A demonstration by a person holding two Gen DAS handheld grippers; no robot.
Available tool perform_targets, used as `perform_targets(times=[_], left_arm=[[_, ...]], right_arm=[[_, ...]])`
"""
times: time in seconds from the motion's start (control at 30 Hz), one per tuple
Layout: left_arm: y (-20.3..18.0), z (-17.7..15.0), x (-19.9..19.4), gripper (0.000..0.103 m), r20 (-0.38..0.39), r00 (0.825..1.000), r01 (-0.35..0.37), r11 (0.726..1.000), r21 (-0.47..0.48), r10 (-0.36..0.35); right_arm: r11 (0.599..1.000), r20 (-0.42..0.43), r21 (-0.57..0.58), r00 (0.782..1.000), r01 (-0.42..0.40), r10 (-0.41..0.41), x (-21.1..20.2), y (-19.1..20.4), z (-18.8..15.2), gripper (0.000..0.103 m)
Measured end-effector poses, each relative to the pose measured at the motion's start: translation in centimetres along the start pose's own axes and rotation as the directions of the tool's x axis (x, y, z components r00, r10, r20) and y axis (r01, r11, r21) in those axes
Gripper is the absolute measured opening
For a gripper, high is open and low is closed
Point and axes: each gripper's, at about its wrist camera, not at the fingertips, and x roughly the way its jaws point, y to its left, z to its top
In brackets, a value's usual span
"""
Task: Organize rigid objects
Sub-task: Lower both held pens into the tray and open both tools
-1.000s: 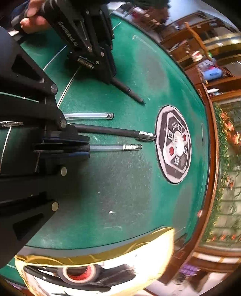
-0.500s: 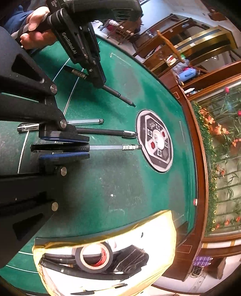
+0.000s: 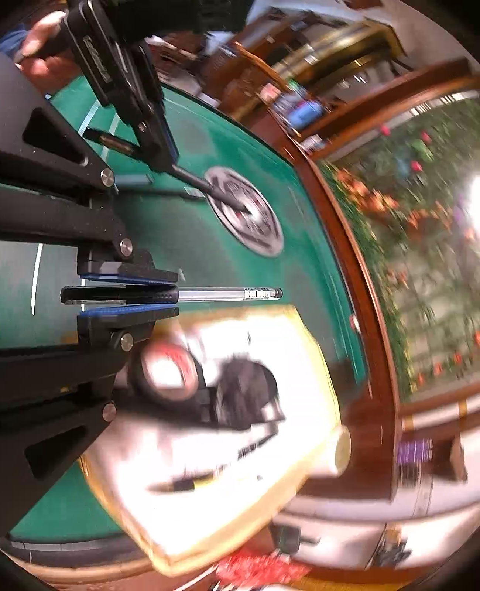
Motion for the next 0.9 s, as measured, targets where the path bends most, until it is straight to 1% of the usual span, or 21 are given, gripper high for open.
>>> perform_targets(times=[0.07, 0.17, 0.2, 0.33, 0.4, 0.57, 0.77, 0.9], left_arm=[[-1.7, 0.8, 1.0, 0.009, -0.009, 0.999, 0.04, 0.999, 0.003, -0.04], [-4.3, 1.8, 2.9, 0.009, -0.03, 0.996, 0.081, 0.997, 0.014, -0.081], [-5.0, 1.9, 3.5, 0.009, -0.036, 0.995, 0.093, 0.995, 0.02, -0.093], [-7.7, 2.2, 6.3, 0.009, -0.076, 0.989, 0.127, 0.991, 0.035, -0.124], [-8.8, 2.2, 7.7, 0.009, -0.094, 0.988, 0.126, 0.991, 0.043, -0.122], [-9.9, 2.2, 10.4, 0.009, -0.122, 0.987, 0.113, 0.993, 0.047, -0.106], [-9.9, 1.8, 11.7, 0.009, -0.14, 0.986, 0.102, 0.994, 0.038, -0.095], [-9.8, 1.7, 11.8, 0.009, -0.139, 0.985, 0.109, 0.994, 0.032, -0.104]], right_arm=[[0.999, 0.025, 0.032, 0.999, 0.043, -0.044, -0.7, -2.0, 0.4, 0.01], [0.992, 0.044, 0.073, 0.993, 0.103, -0.106, -1.0, -4.5, 1.1, 0.01], [0.988, 0.041, 0.086, 0.991, 0.127, -0.131, -0.8, -5.5, 1.3, 0.01], [0.977, 0.018, 0.127, 0.985, 0.169, -0.173, -0.1, -8.0, 1.4, 0.01], [0.972, 0.01, 0.143, 0.982, 0.185, -0.188, 0.3, -9.0, 1.5, 0.01], [0.967, -0.004, 0.151, 0.978, 0.205, -0.207, 0.8, -10.3, 1.3, 0.01], [0.965, -0.011, 0.123, 0.972, 0.233, -0.233, 1.5, -10.6, 1.7, 0.01], [0.963, -0.014, 0.121, 0.97, 0.242, -0.242, 1.6, -10.5, 1.8, 0.01]])
